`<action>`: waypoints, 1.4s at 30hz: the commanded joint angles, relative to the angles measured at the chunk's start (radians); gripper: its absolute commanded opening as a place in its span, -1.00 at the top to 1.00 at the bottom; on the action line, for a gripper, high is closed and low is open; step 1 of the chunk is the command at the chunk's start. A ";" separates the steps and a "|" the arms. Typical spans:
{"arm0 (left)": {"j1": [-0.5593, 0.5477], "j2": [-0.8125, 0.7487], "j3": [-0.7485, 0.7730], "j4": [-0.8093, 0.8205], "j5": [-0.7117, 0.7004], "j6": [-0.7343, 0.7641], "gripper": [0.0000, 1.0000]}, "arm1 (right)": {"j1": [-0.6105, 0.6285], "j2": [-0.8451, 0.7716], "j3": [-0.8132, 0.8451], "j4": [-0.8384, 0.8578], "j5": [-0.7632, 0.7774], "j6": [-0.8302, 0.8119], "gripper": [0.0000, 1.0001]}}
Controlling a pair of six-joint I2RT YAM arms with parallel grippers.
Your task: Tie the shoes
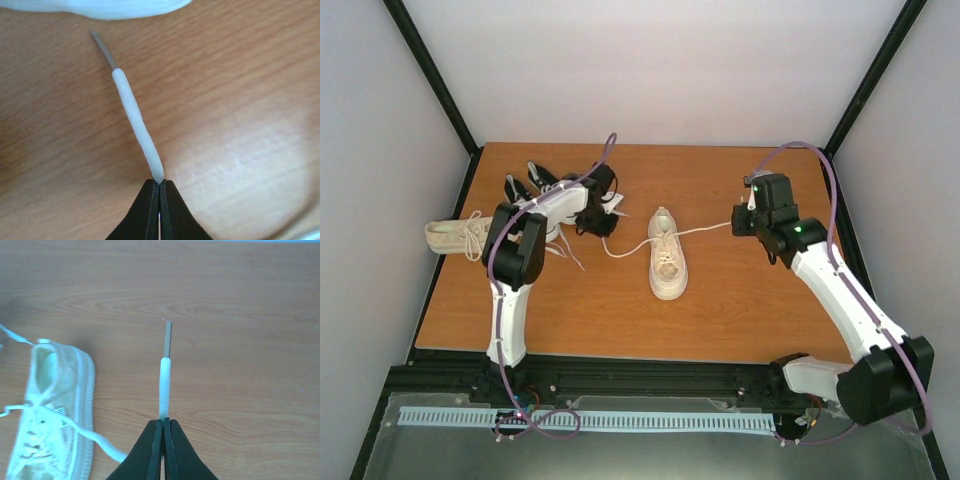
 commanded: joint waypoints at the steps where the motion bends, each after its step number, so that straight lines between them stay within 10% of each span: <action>1: 0.005 -0.150 0.014 0.005 0.091 0.028 0.98 | 0.008 -0.092 -0.019 0.045 -0.194 -0.126 0.94; 11: -0.019 -0.437 0.094 -0.161 0.503 0.224 0.98 | 0.053 0.022 0.049 0.182 -0.752 -0.262 0.94; 26: -0.082 -0.642 -0.101 -0.161 0.699 0.355 0.98 | 0.196 0.570 0.399 0.257 -0.904 -0.219 0.84; 34: -0.082 -0.627 -0.121 -0.122 0.716 0.313 0.98 | 0.210 0.575 0.407 0.230 -0.929 -0.261 -0.22; 42: -0.079 -0.518 -0.032 -0.078 0.585 0.239 0.98 | 0.044 0.376 0.176 0.342 -0.941 -0.198 -0.24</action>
